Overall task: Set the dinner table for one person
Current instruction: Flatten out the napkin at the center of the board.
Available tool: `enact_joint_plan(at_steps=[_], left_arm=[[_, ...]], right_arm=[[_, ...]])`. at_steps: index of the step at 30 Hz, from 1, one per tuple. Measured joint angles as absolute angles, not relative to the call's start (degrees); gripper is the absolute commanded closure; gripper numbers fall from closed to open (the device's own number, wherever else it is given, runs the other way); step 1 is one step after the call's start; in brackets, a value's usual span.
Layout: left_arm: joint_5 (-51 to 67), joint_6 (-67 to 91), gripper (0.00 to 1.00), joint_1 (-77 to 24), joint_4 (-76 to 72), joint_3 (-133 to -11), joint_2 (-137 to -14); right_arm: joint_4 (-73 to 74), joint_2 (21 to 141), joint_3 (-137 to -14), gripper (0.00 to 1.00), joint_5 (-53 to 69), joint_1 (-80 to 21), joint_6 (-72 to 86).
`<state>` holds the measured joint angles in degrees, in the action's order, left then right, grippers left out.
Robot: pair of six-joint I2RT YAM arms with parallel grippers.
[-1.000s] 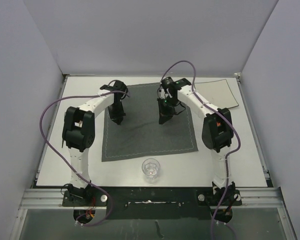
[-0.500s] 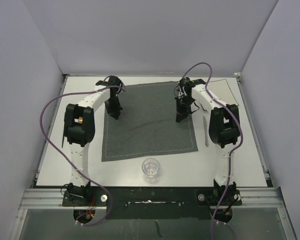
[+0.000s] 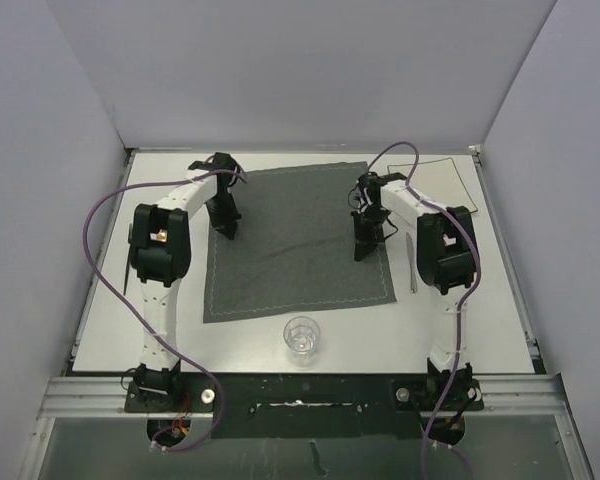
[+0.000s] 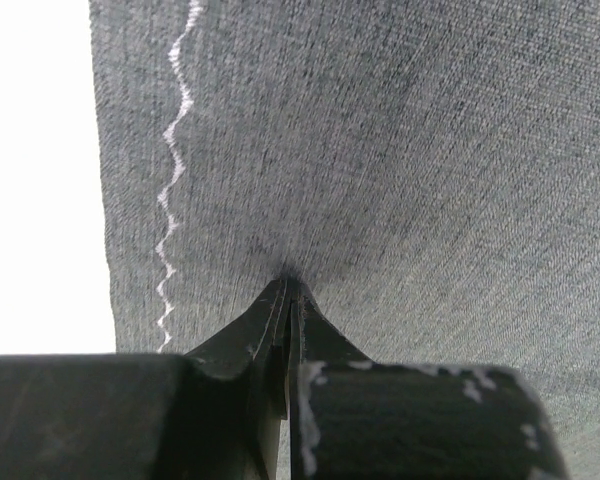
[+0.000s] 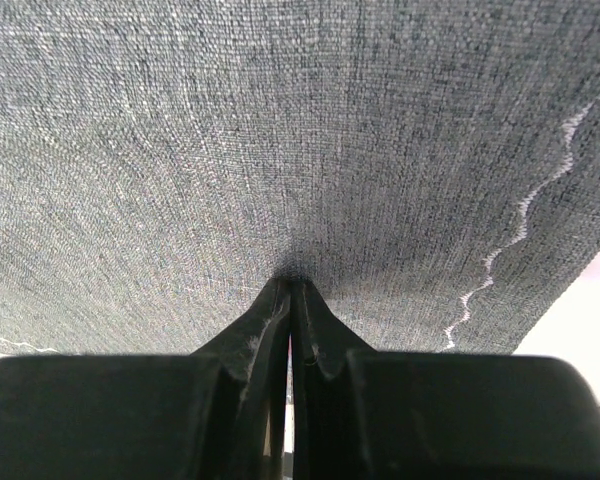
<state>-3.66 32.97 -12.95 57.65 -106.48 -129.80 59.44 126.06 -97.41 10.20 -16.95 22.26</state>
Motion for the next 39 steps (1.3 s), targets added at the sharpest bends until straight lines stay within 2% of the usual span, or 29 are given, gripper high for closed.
enact_joint_plan(at_steps=[13,39], left_arm=[[-0.73,32.03,1.0,-11.86,61.3,-113.78,-135.0],[0.51,30.72,1.0,-11.51,64.07,-120.03,-138.52]], right_arm=[[54.63,120.55,-87.57,1.0,13.17,-16.86,22.72],[55.72,120.66,-88.36,1.0,12.53,-16.93,22.7]])
